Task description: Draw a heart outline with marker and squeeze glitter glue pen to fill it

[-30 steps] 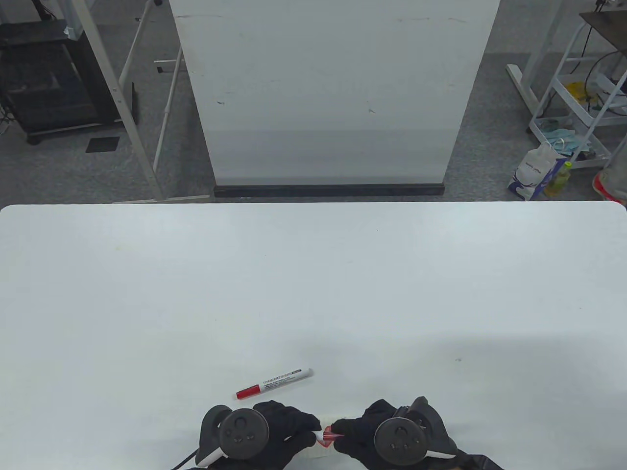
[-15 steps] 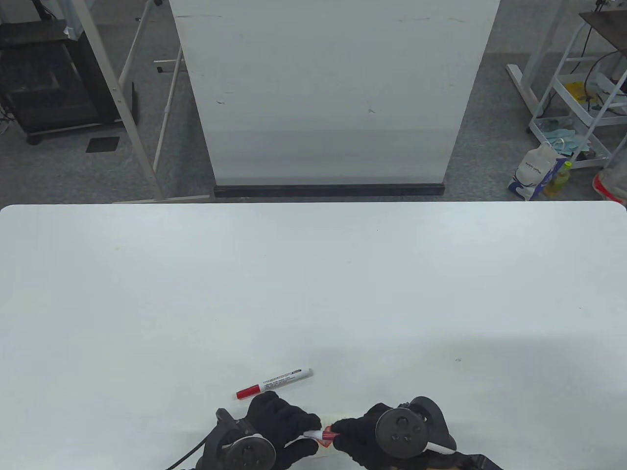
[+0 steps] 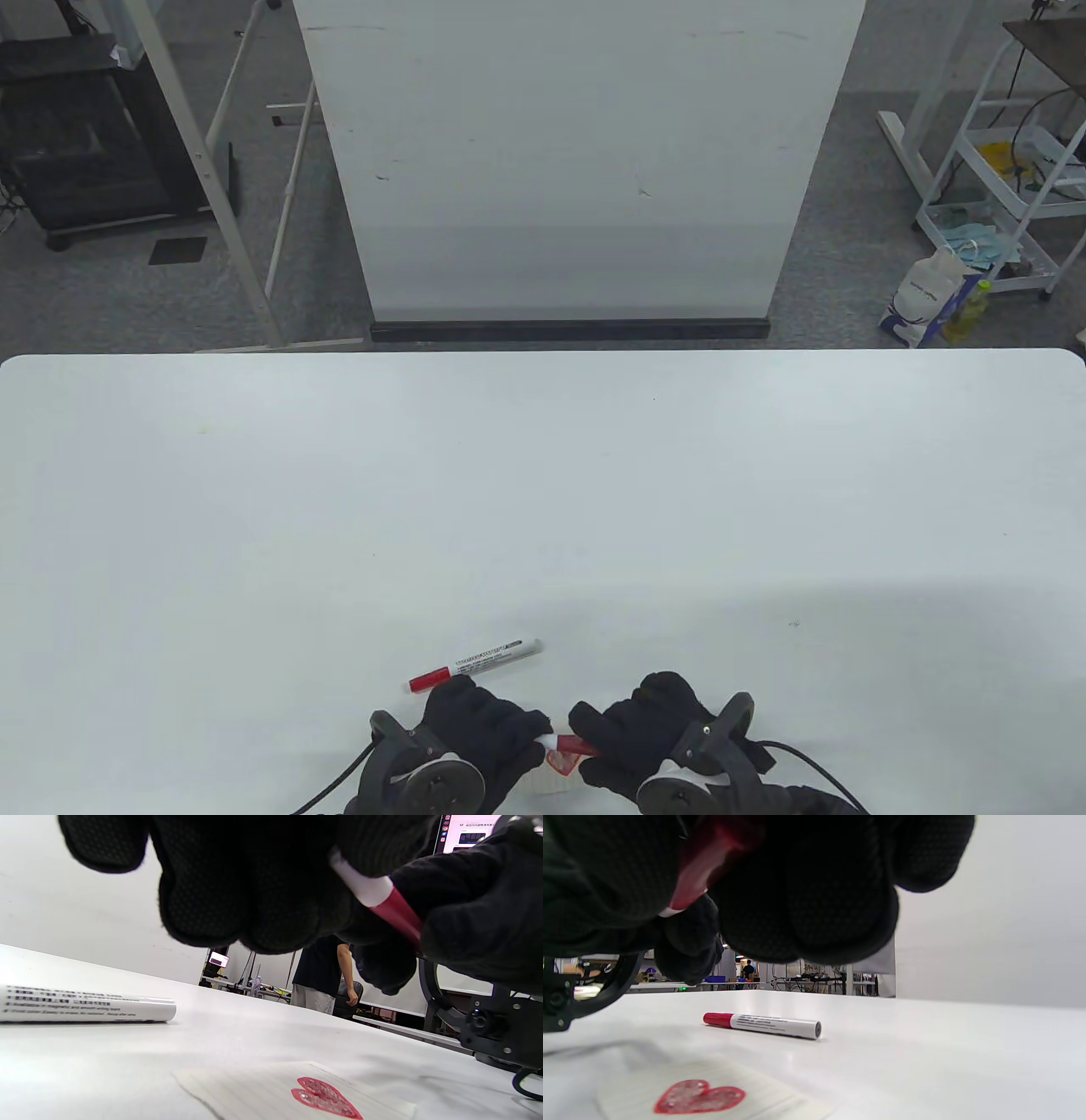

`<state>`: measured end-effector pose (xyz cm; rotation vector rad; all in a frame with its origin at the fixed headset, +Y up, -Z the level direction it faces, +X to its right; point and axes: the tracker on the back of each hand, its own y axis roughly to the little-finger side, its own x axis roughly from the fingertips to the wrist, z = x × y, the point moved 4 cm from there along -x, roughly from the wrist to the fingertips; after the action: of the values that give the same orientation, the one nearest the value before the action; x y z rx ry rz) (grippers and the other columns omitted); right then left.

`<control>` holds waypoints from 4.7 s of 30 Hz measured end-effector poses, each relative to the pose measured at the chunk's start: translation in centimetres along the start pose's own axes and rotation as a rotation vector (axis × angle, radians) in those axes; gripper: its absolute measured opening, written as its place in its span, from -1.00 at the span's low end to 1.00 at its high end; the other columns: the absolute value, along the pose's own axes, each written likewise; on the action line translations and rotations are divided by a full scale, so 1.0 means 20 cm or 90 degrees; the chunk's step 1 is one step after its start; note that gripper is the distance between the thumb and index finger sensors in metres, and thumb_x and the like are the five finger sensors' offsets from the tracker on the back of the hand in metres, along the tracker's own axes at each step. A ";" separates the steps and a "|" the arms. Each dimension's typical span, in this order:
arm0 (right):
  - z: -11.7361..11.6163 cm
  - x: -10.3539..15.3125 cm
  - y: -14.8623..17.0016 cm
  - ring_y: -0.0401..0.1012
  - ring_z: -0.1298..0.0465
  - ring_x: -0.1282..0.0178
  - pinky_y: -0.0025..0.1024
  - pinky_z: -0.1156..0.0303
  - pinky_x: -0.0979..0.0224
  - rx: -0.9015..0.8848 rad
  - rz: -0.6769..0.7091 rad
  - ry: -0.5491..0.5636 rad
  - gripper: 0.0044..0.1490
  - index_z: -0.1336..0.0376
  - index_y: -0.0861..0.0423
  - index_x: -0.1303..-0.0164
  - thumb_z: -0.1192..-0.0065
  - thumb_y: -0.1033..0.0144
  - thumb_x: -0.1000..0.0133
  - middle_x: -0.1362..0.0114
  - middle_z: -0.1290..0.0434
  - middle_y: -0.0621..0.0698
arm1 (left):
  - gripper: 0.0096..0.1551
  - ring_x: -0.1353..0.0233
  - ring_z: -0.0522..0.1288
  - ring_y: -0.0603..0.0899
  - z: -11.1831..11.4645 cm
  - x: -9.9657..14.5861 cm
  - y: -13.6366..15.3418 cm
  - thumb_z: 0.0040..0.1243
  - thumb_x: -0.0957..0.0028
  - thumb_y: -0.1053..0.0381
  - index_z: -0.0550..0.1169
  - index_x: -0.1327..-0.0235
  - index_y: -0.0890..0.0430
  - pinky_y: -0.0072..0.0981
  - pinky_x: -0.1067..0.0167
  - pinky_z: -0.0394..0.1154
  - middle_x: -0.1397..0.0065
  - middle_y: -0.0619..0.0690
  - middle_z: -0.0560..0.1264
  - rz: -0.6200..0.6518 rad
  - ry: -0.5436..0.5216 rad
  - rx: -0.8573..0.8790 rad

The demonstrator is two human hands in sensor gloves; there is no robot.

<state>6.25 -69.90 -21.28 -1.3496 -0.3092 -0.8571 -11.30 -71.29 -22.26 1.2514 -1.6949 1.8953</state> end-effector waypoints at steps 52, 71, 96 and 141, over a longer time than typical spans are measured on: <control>-0.29 0.07 0.64 0.00 -0.66 -0.06 0.10 -0.38 -0.36 0.194 -0.368 -0.383 -0.29 -0.44 0.00 -0.24 -0.37 -0.12 0.06 -0.21 -0.62 0.09 | 0.07 -0.68 -0.03 0.49 -0.11 0.03 0.21 0.04 0.03 -0.52 0.10 -0.67 -0.04 0.68 -0.38 -0.03 -0.75 0.26 -0.09 -0.224 0.041 -0.140; -0.25 0.07 0.62 0.42 0.37 -0.63 0.57 0.32 -0.48 0.227 -0.367 -0.336 0.44 0.43 -0.05 -0.57 -0.23 -0.44 0.21 -0.65 0.45 0.26 | 0.21 -0.71 -0.16 0.48 -0.12 0.03 0.21 0.09 0.11 -0.61 -0.07 -0.67 -0.13 0.73 -0.37 -0.12 -0.75 0.21 -0.22 -0.225 0.060 -0.203; -0.26 0.08 0.60 0.41 0.38 -0.63 0.57 0.41 -0.42 0.197 -0.368 -0.347 0.44 0.48 -0.09 -0.54 -0.19 -0.48 0.23 -0.65 0.48 0.24 | 0.27 -0.71 -0.23 0.49 -0.12 0.03 0.21 0.15 0.18 -0.64 -0.07 -0.67 -0.17 0.76 -0.35 -0.19 -0.74 0.19 -0.25 -0.242 0.095 -0.241; -0.29 0.10 0.59 0.41 0.40 -0.63 0.56 0.42 -0.43 0.153 -0.386 -0.413 0.40 0.46 -0.07 -0.55 -0.16 -0.45 0.18 -0.64 0.49 0.25 | 0.25 -0.71 -0.22 0.50 -0.07 0.02 0.22 0.15 0.15 -0.60 -0.07 -0.68 -0.14 0.76 -0.35 -0.21 -0.75 0.22 -0.24 -0.252 0.167 -0.236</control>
<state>14.11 -76.15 -29.85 -1.2894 -1.3353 -0.8093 -15.23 -71.26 -24.67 1.0439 -1.4474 1.3702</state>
